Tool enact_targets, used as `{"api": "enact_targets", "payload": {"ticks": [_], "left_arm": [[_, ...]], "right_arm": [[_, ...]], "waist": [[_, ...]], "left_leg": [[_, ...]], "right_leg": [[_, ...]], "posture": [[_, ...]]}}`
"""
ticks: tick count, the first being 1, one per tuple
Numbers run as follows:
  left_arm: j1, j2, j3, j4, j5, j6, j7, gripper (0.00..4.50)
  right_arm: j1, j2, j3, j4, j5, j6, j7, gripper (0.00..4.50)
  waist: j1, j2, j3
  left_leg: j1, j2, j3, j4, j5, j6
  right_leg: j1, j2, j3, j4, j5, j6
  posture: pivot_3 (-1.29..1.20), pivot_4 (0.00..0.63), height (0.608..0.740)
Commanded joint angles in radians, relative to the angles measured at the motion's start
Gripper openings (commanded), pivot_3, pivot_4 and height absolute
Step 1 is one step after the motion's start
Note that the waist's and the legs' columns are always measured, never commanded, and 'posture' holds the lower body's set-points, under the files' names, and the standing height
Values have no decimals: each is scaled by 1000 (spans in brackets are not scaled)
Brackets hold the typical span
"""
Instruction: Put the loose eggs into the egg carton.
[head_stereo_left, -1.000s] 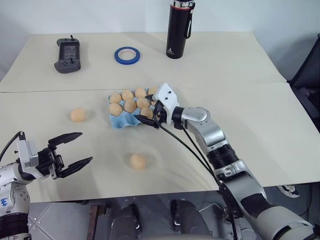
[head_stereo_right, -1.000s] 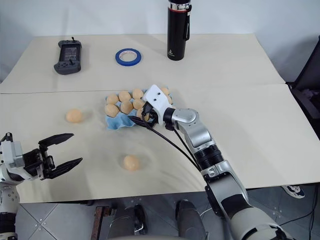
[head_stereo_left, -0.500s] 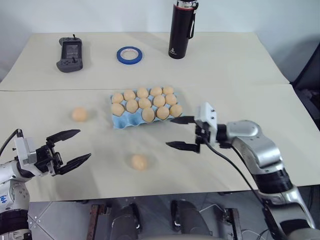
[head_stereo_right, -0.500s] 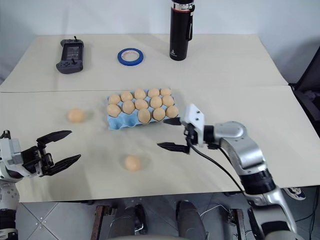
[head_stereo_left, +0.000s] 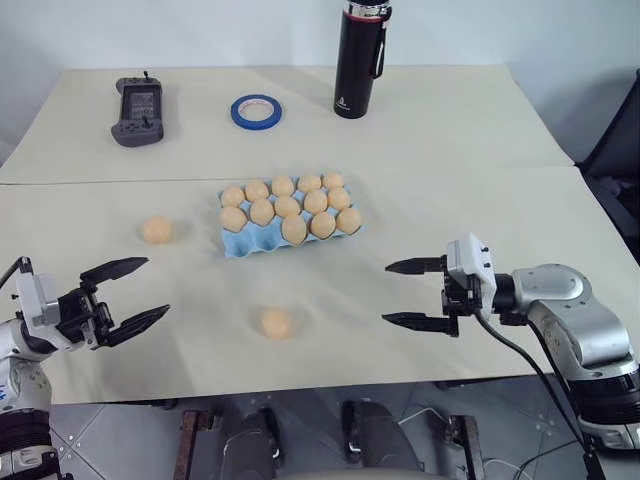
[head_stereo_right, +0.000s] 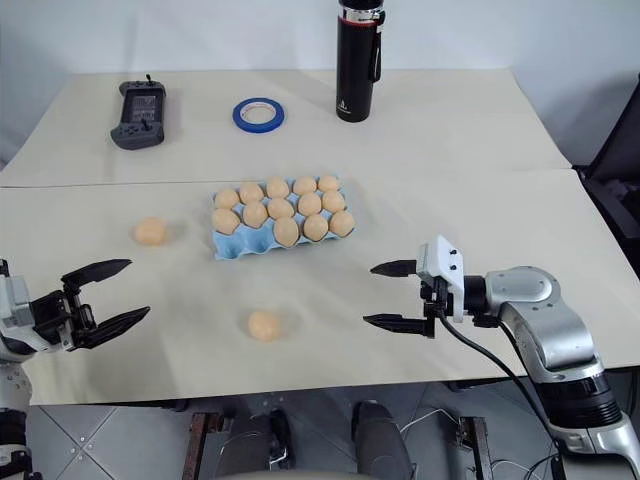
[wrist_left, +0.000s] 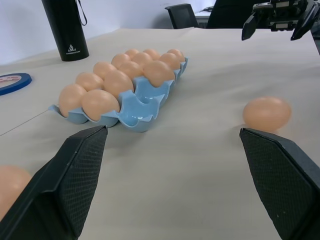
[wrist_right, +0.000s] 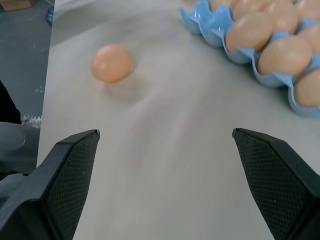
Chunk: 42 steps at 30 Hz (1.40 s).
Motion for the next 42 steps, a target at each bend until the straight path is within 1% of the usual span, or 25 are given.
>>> {"api": "enact_targets", "payload": {"ticks": [1, 5, 8, 10, 13, 18, 25, 32, 35, 36, 37, 39, 40, 42], "left_arm": [[-9, 21, 17, -1, -2, -15, -5, 4500], [1, 16, 17, -23, -5, -10, 1, 4500], [13, 10, 18, -41, -7, -8, 5, 4500], [25, 6, 20, -56, -10, -7, 11, 4500], [54, -9, 31, -89, -20, -2, 35, 4500], [87, -21, 38, -124, -25, 1, 57, 4500], [133, -32, 53, -169, -36, 3, 83, 4500], [149, -39, 52, -183, -36, -3, 106, 4500], [149, -41, 53, -187, -36, -2, 111, 4500], [149, -41, 54, -187, -36, -3, 112, 4500], [149, -42, 54, -187, -36, -4, 113, 4500], [145, -42, 53, -185, -35, -5, 116, 4500], [143, -42, 53, -183, -35, -6, 118, 4500], [139, -41, 52, -179, -33, -8, 120, 4500]], "right_arm": [[-35, 60, 42, -97, 17, 56, -92, 4461], [-91, 155, 136, -126, -20, 105, -187, 4461], [-129, 211, 202, -92, -53, 118, -225, 4461], [-169, 240, 259, -58, -66, 187, -243, 4461], [-225, 287, 344, 2, -100, 184, -225, 4461], [-288, 351, 420, 76, -120, 203, -210, 4461], [-329, 391, 478, 139, -152, 202, -186, 4461], [-374, 432, 545, 233, -222, 189, -161, 4461], [-381, 448, 555, 261, -246, 191, -170, 3901], [-380, 450, 552, 260, -248, 189, -168, 3506], [-378, 451, 551, 258, -248, 188, -164, 3272], [-375, 452, 534, 247, -244, 178, -162, 2578], [-376, 452, 520, 239, -240, 168, -163, 2325], [-386, 452, 477, 214, -217, 174, -167, 2137]], "waist": [[-1, 0, 0], [-2, 0, 0], [-1, 0, 0], [-1, 0, 0], [-3, 0, 0], [-2, 0, 0], [-1, -1, -1], [-4, -1, -1], [-3, -1, -1], [-3, -1, -1], [-3, -1, -1], [-2, -1, -1], [-2, -1, -1], [-3, -1, -1]], "left_leg": [[0, 0, 0, 0, 0, 0], [0, 0, 0, 0, 0, 0], [0, 0, 0, 0, 0, 0], [0, 0, 0, 0, 0, 0], [-1, 0, 0, 1, 0, 0], [-1, 0, 0, 0, 0, -1], [-1, 0, 0, 1, 0, -1], [-1, 1, 0, 1, 0, -1], [-1, 1, 0, 0, 0, -1], [-1, 0, 0, 0, 0, -1], [-1, 0, 0, 0, 0, -1], [-1, 0, 0, 0, 0, -1], [-1, 0, 0, 0, 0, -1], [-1, 1, 0, 0, 0, -1]], "right_leg": [[0, 0, 0, 0, 0, 0], [-1, 0, 0, 2, 0, 0], [-1, 0, 0, 2, 0, 0], [-1, -1, 0, 2, 0, 0], [-1, -1, -1, 2, 0, 0], [-2, 0, -2, 3, 0, 0], [-2, 0, -2, 4, 0, 0], [-2, 0, -2, 4, 0, 0], [-2, 0, -2, 4, 0, 0], [-2, 0, -2, 4, 0, 0], [-2, 0, -2, 4, 0, 0], [-2, 0, -2, 4, 0, 0], [-2, 0, -2, 4, 0, 0], [-2, 0, -2, 4, 0, 0]], "posture": [[0, 150, 740], [0, 150, 740], [0, 150, 740], [0, 150, 740], [0, 150, 740], [0, 150, 740], [0, 150, 740], [0, 150, 740], [0, 150, 740], [0, 150, 740], [0, 150, 740], [0, 150, 740], [0, 150, 740], [0, 150, 740]]}}
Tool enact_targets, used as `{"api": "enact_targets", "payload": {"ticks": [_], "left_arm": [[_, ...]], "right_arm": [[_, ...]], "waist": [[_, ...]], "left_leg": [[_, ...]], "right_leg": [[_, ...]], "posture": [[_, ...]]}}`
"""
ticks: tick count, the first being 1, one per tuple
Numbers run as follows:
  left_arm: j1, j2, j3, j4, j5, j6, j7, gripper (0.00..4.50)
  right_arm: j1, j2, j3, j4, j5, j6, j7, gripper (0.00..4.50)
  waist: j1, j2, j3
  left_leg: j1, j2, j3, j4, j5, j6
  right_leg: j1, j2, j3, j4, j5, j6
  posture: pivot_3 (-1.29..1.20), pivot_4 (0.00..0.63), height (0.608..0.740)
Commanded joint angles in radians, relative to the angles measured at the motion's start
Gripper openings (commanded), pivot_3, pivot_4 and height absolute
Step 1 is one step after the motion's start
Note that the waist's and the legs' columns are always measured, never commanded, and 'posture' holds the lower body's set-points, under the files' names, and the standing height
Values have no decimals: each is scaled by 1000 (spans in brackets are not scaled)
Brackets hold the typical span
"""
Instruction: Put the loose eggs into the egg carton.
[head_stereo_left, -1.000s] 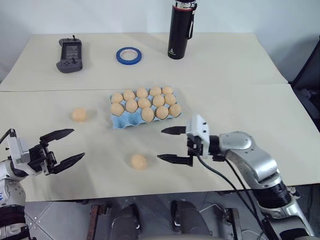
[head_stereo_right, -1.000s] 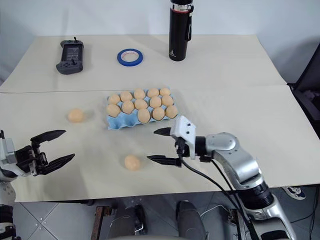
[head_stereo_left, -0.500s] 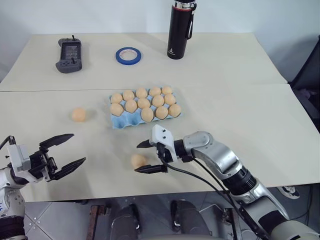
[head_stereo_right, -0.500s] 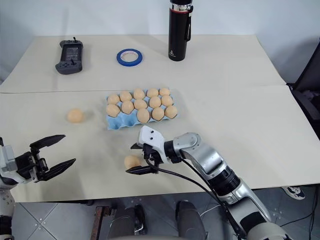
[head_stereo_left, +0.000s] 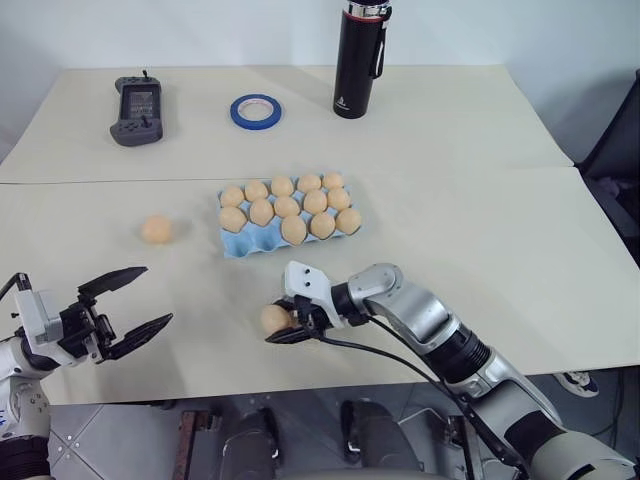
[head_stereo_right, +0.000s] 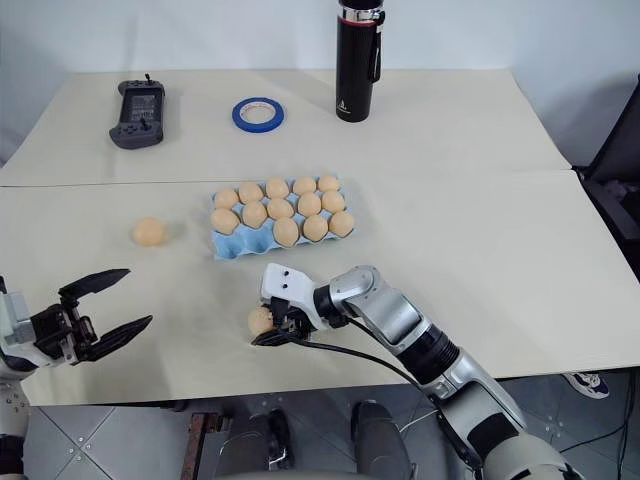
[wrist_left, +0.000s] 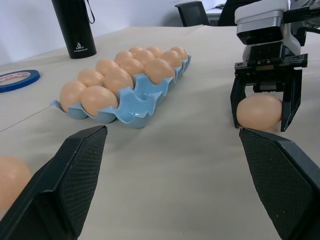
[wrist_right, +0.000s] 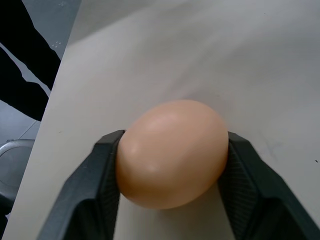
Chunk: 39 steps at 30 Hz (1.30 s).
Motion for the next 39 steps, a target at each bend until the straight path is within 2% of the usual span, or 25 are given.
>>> {"api": "enact_targets", "payload": {"ticks": [1, 4, 8, 13, 18, 25, 26, 32, 39], "left_arm": [[-3, 1, 30, -11, -19, -13, 9, 4500], [-11, -1, 33, -7, -18, -17, 21, 4500], [-16, -1, 28, 0, -9, -21, 35, 4500], [-22, -15, 22, -10, -5, -22, 68, 4500], [-20, -14, 20, -9, 1, -29, 80, 4500], [-11, -11, 27, -10, 8, -42, 102, 4500], [-9, -11, 28, -12, 8, -44, 106, 4500], [9, -12, 35, -24, 29, -63, 153, 4500], [27, -27, 56, -59, 110, -108, 331, 4500]], "right_arm": [[-20, 3, -90, -71, 46, -4, 1, 2097], [-53, 14, -166, -91, 70, 6, -29, 2040], [-174, 74, -293, 50, 59, -27, -148, 2035], [-282, 136, -311, 283, -15, -166, -219, 2035], [-340, 207, -317, 420, -39, -240, -242, 2035], [-361, 254, -319, 480, -52, -288, -239, 4326], [-359, 254, -320, 473, -49, -291, -234, 4469], [-336, 223, -334, 406, -34, -294, -201, 4469], [-215, 80, -379, 224, 21, -301, -95, 4469]], "waist": [[0, 0, 0], [0, 0, 0], [-3, 0, 0], [-2, 0, 0], [-7, 0, 0], [-22, 0, 0], [-23, 0, 0], [-27, 0, 0], [-23, 0, 0]], "left_leg": [[0, 0, 0, 0, 0, 0], [0, 0, 0, 0, 0, 0], [0, 0, 0, 0, 1, 0], [0, 1, 1, -1, 1, -1], [-2, 1, 4, -2, 2, -6], [-2, 2, 4, -1, 3, -7], [-2, 2, 4, -1, 3, -7], [-2, 2, 3, -1, 3, -7], [-2, 2, 3, -2, 3, -7]], "right_leg": [[0, 0, 0, 0, 0, 0], [0, 0, 0, 0, 0, 0], [-1, 0, 0, 1, 0, -1], [-1, 1, 0, 1, 0, -1], [-4, 1, 0, 1, 0, -1], [-4, 2, 0, 2, 0, -1], [-4, 2, 0, 2, 1, -1], [-4, 2, 0, 2, 0, -1], [-4, 1, 0, 1, 1, -1]], "posture": [[0, 150, 740], [0, 150, 740], [0, 150, 740], [0, 150, 740], [0, 150, 740], [0, 150, 740], [0, 150, 740], [0, 150, 740], [0, 150, 740]]}}
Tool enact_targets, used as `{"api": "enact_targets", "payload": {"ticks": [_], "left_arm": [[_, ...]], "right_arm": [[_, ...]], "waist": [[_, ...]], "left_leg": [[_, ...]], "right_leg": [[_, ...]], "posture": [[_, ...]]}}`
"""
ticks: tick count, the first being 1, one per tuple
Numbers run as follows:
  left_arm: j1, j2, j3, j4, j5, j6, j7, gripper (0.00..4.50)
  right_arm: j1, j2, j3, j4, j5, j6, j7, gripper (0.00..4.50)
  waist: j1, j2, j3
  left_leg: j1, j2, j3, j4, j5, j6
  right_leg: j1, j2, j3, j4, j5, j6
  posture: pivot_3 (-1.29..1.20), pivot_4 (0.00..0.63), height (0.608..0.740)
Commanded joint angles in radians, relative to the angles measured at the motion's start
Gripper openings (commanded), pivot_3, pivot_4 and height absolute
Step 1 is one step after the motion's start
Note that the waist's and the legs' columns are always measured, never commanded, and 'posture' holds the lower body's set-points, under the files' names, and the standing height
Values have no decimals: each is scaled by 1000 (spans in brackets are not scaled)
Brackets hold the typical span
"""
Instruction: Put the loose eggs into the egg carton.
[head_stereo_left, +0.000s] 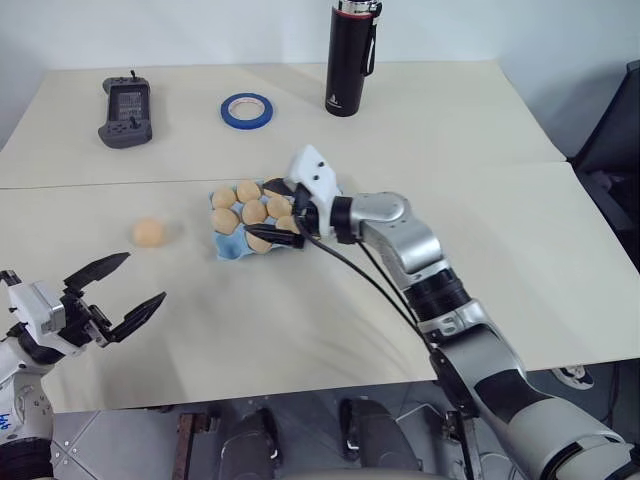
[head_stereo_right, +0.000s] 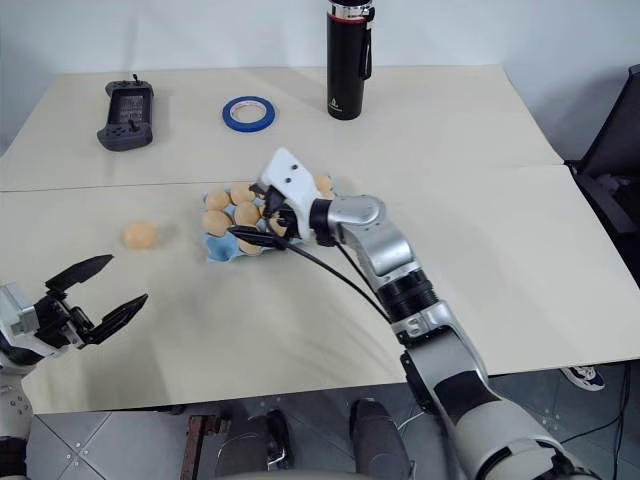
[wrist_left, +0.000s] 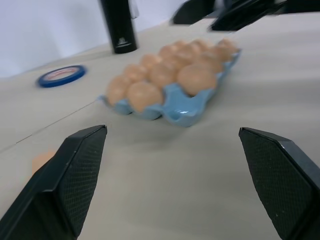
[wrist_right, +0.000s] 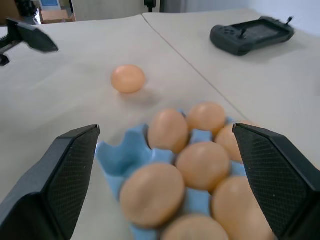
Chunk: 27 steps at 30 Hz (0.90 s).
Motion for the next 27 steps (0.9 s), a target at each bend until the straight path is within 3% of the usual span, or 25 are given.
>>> {"api": "enact_targets", "payload": {"ticks": [1, 5, 10, 16, 22, 27], "left_arm": [[20, -10, 37, -52, 44, -37, 100, 4500], [59, -38, 58, -103, 79, -37, 218, 4500], [137, -66, 105, -147, 151, -24, 389, 4500], [213, -118, 159, -251, 218, 40, 613, 4500], [247, -143, 128, -377, 211, 165, 695, 4500], [118, -115, 77, -315, 240, 234, 736, 4500]], "right_arm": [[53, -58, -47, -123, 52, -26, 62, 4469], [171, -190, -103, -259, 155, -26, 220, 4469], [263, -339, -174, -279, 218, -67, 361, 4469], [336, -481, -230, -224, 204, -73, 389, 4469], [382, -519, -250, -264, 222, -39, 361, 4469], [392, -496, -236, -301, 223, -20, 319, 4469]], "waist": [[1, 0, 0], [4, 0, 0], [1, 0, 0], [1, 0, 0], [2, 0, 0], [11, 0, 0]], "left_leg": [[0, 0, 0, 0, 0, 0], [0, 0, 0, 0, -1, 1], [1, 0, 0, 0, -3, 5], [2, -1, -1, 1, -3, 7], [3, -2, -1, 1, -3, 7], [3, -2, -3, 1, -2, 6]], "right_leg": [[0, 0, 0, 0, 0, 0], [0, 0, 0, 0, 0, 0], [1, 0, 0, 0, 0, 0], [2, -3, 0, -1, 0, 0], [3, -4, 0, -1, 0, -1], [3, -4, -1, -1, 0, -2]], "posture": [[0, 150, 740], [0, 150, 740], [0, 150, 740], [0, 150, 740], [0, 150, 740], [0, 150, 740]]}}
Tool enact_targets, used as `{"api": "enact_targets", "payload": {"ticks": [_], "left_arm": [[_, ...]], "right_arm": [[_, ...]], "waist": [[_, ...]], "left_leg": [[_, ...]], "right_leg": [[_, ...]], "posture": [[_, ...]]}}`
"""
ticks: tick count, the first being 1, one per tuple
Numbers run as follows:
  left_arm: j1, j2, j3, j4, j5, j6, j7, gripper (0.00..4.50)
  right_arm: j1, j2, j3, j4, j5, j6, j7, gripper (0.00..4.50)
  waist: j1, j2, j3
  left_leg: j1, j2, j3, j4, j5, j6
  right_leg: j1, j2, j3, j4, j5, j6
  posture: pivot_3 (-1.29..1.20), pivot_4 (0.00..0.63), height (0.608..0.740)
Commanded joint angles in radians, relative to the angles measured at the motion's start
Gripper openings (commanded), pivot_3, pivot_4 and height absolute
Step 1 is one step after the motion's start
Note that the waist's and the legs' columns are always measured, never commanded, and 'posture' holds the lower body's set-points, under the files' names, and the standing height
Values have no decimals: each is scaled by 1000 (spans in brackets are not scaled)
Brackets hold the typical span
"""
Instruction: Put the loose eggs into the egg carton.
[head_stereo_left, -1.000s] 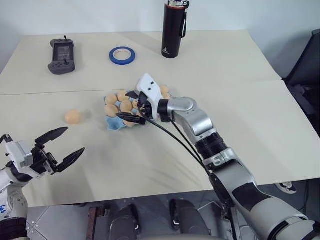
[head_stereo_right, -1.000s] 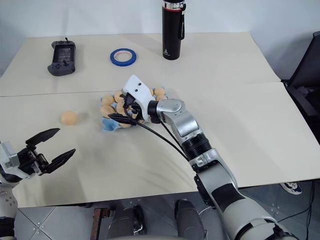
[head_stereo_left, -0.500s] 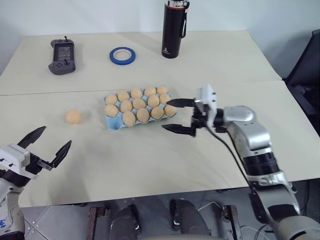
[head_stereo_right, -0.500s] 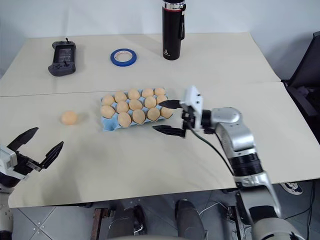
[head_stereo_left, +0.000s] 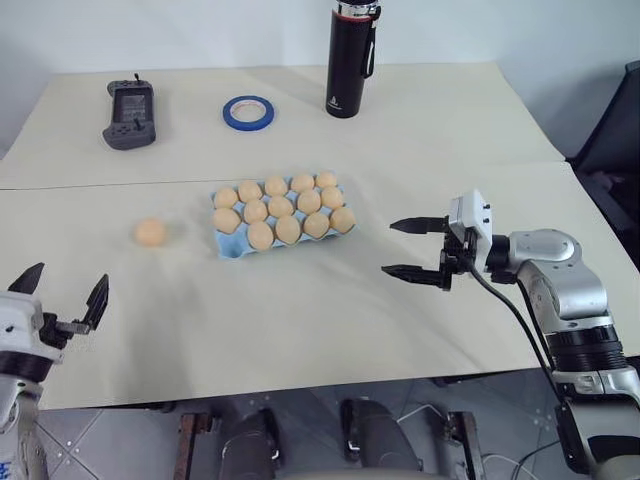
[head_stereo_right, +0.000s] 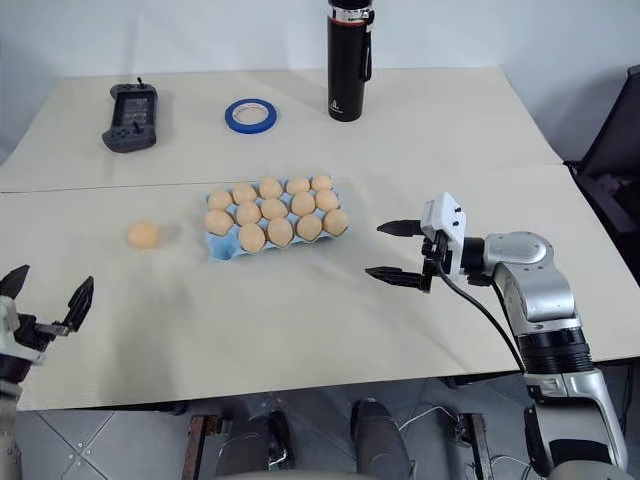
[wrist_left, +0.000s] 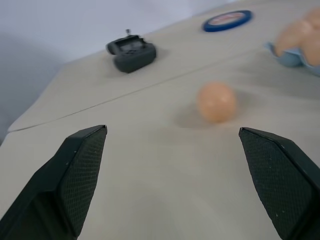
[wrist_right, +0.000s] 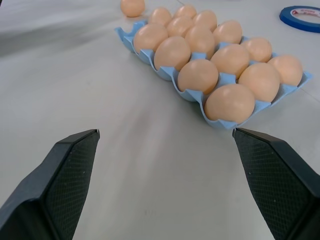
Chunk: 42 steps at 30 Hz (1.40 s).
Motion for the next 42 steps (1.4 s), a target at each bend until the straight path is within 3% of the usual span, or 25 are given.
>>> {"api": "enact_targets", "payload": {"ticks": [1, 11, 22, 33, 42], "left_arm": [[-81, 38, -40, 47, 33, 27, 20, 4500], [-556, 100, -236, 621, 191, -90, 29, 4500], [-819, 75, -348, 1006, 227, -278, -58, 4500], [-794, 96, -341, 948, 171, -252, -171, 4500], [-735, 129, -328, 723, 91, -81, -253, 4500]], "right_arm": [[-2, 15, -13, -57, 20, 7, -29, 4469], [4, 47, -6, -114, 25, 34, -86, 4469], [30, 37, -21, -164, 36, 48, -123, 4469], [51, 37, -19, -178, 35, 44, -132, 4469], [38, 41, -17, -155, 26, 31, -136, 4469]], "waist": [[6, 0, 0], [32, 0, 0], [47, 0, 0], [46, 0, 0], [46, 0, 0]], "left_leg": [[0, 0, 0, 0, 0, 0], [0, -1, 0, 1, 3, 3], [-2, 1, 9, 1, 3, -4], [-1, 1, 9, 4, 3, -4], [-2, 1, 8, 5, 3, -4]], "right_leg": [[0, 0, 0, 0, 0, 0], [0, -1, -3, 0, 2, 2], [0, 3, -5, 0, 2, 2], [0, 3, -5, 1, 2, 2], [0, 3, -5, 2, 2, 2]], "posture": [[0, 150, 740], [0, 150, 740], [0, 150, 740], [0, 150, 740], [0, 150, 740]]}}
